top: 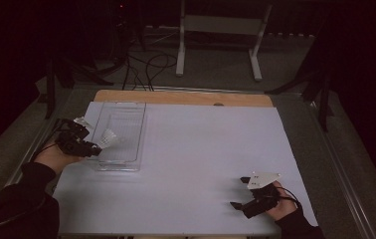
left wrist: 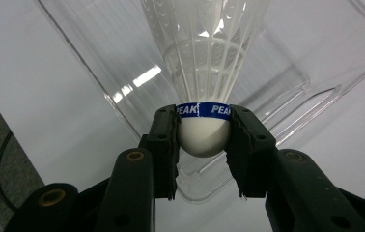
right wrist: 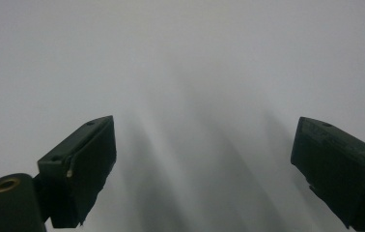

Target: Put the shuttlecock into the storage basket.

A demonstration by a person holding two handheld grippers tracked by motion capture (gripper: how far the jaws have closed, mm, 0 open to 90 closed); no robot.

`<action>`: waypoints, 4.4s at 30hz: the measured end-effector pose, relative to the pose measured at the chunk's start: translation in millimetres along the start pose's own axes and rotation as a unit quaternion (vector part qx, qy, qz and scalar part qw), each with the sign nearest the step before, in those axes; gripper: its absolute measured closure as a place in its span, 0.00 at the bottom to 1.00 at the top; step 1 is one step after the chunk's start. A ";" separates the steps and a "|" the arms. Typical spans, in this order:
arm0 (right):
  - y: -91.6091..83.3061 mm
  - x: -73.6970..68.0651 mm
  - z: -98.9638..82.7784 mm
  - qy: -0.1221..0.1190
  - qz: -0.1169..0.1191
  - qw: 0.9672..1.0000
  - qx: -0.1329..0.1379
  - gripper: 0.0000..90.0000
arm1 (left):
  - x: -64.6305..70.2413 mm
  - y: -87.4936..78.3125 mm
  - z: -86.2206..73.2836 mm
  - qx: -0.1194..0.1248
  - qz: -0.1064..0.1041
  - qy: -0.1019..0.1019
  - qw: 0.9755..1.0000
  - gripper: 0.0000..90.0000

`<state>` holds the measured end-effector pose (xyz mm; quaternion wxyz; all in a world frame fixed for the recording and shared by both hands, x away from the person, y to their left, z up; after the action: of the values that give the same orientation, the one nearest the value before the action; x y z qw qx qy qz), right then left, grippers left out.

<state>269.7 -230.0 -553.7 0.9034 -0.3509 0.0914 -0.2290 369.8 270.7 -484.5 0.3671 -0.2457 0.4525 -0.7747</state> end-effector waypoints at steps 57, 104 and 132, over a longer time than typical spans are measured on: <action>1.0 0.4 -1.6 0.005 0.005 1.000 -0.005 0.10 | 6.7 -3.4 11.8 -0.016 0.025 -0.029 0.999 0.00; 3.6 2.4 -0.6 0.007 0.008 1.000 -0.001 0.10 | 53.3 -16.7 67.7 0.099 -0.006 0.025 0.995 0.00; 2.9 1.4 -1.0 0.008 0.006 1.000 -0.001 0.10 | 118.1 -7.3 105.5 0.121 -0.072 0.111 0.984 0.00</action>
<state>271.6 -229.4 -556.5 0.9036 -0.3495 0.1011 -0.2261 370.5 124.7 -422.8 0.2853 -0.1442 0.3747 -0.8703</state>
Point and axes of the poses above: each handheld gripper's, and its own axes: y roughly forward along the jaws, z roughly out of its top, x roughly to its right, the point moved 6 cm from there along y, roughly forward along the jaws, and after that the axes turned 4 degrees about x, right-handed, at the moved point
